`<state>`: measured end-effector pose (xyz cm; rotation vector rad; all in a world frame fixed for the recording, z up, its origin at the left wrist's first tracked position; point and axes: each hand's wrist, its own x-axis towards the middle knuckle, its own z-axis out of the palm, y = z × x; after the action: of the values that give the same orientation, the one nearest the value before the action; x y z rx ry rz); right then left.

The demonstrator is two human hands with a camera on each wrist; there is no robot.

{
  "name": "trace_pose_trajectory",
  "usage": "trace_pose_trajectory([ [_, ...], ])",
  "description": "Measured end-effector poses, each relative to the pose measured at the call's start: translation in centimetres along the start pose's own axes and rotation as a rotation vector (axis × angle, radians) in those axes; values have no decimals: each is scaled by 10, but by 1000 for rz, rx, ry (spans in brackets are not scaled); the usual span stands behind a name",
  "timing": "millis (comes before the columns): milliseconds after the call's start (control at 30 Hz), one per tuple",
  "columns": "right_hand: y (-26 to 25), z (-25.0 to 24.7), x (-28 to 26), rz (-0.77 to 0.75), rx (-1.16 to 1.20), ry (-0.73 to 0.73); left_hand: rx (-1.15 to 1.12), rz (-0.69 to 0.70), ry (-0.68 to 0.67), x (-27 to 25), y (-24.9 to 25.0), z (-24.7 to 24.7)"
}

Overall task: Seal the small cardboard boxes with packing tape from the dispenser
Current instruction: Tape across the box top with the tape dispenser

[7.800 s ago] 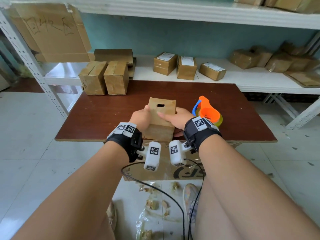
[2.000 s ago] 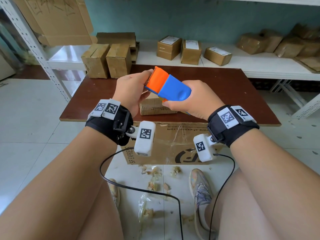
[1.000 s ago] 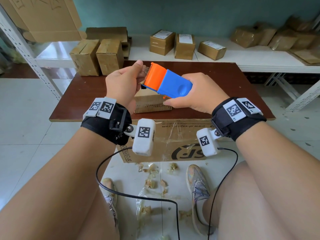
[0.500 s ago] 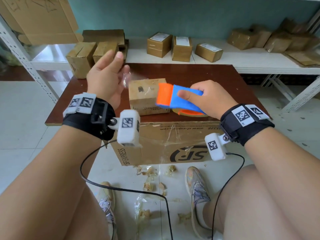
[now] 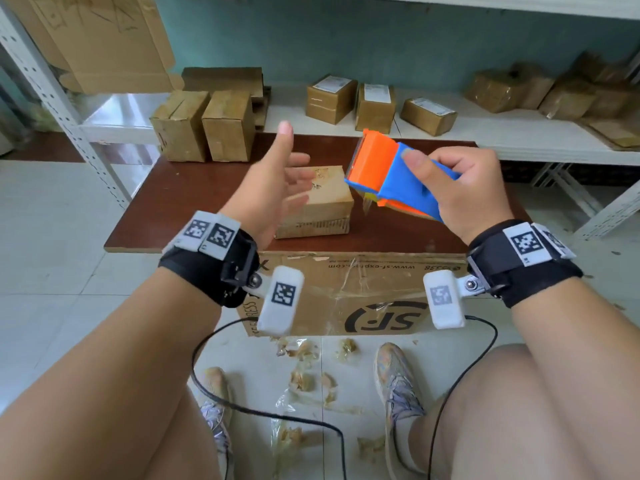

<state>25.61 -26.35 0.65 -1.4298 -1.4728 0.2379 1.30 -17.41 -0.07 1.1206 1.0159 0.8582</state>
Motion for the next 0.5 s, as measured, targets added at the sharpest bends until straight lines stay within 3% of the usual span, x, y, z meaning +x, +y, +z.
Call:
trace_pose_trajectory([
  [133,-8,7,4,21,178,72,-174,-301,-205,-2,-13,13],
  [233,-12,13,5,54,308,101,-303,-426,-302,-3,-17,19],
  [367,-13,22,5,124,427,111,-426,-415,-302,-6,-15,23],
  [500,-13,27,6,150,427,118,-476,-395,-184,-3,-15,22],
])
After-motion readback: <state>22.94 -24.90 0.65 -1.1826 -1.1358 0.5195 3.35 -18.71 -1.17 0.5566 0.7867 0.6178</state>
